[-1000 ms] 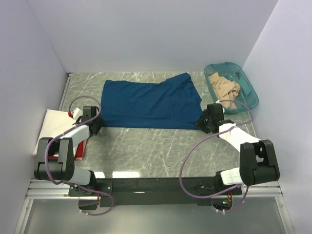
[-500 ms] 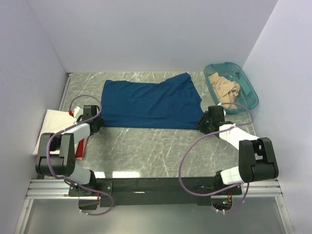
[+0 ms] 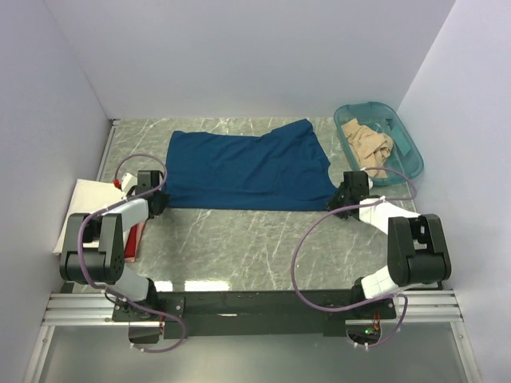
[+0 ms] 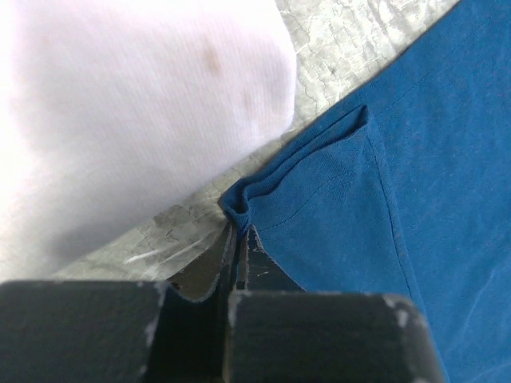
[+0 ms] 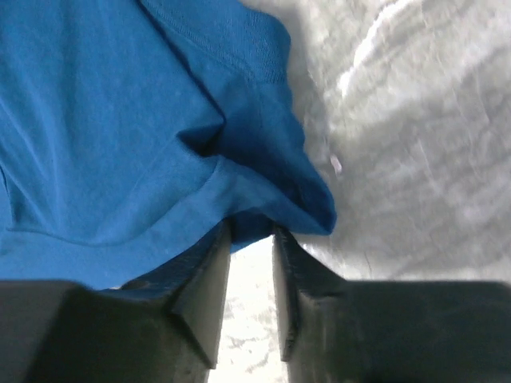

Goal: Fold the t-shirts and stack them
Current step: Fold the tshirt

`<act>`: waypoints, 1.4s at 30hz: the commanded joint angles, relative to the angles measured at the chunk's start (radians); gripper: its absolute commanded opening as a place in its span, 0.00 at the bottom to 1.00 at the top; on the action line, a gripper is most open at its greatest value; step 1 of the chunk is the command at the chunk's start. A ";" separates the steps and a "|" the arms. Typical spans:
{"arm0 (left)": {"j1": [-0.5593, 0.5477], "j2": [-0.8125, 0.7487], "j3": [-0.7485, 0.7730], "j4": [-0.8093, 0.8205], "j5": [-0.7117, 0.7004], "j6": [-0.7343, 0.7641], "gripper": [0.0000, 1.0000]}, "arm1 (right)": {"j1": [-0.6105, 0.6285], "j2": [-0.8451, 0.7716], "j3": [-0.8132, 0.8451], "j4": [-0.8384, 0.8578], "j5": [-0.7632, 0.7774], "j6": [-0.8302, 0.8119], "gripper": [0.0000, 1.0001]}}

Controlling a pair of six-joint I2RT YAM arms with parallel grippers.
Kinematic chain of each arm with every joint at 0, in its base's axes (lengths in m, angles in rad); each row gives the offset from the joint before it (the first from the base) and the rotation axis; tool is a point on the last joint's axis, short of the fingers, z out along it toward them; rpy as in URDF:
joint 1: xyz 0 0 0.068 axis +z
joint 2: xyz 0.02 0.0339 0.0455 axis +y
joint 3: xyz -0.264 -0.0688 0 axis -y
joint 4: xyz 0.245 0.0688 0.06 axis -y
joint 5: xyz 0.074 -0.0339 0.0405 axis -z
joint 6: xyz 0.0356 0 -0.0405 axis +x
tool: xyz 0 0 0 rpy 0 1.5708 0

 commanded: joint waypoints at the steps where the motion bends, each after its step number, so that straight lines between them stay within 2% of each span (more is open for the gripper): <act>1: 0.003 -0.005 0.017 -0.038 -0.008 0.014 0.01 | -0.009 0.050 0.046 -0.001 0.035 -0.025 0.29; 2: 0.001 -0.011 0.012 -0.041 -0.010 0.014 0.01 | -0.012 0.055 0.058 -0.008 0.035 -0.031 0.23; 3: 0.003 -0.023 0.003 -0.044 -0.011 0.012 0.01 | -0.014 0.061 0.061 -0.015 0.035 -0.031 0.10; 5: 0.001 -0.037 -0.005 -0.058 -0.013 0.008 0.01 | -0.014 0.061 0.064 -0.023 0.030 -0.034 0.00; 18: 0.001 -0.282 -0.113 -0.171 -0.014 -0.021 0.01 | -0.016 -0.131 -0.005 -0.173 0.010 -0.021 0.00; 30: 0.001 -0.534 -0.258 -0.278 -0.013 -0.051 0.01 | -0.016 -0.509 -0.157 -0.445 0.088 0.084 0.00; 38: 0.001 -0.652 -0.298 -0.363 -0.016 -0.067 0.01 | -0.014 -0.623 -0.204 -0.521 0.067 0.139 0.00; 40: 0.001 -0.666 -0.301 -0.378 -0.011 -0.064 0.08 | -0.016 -0.639 -0.207 -0.521 0.042 0.139 0.03; 41: 0.000 -0.680 -0.299 -0.384 -0.011 -0.060 0.22 | -0.014 -0.640 -0.206 -0.520 0.039 0.136 0.16; 42: 0.001 -0.687 -0.296 -0.398 -0.007 -0.061 0.29 | -0.016 -0.639 -0.204 -0.520 0.039 0.131 0.27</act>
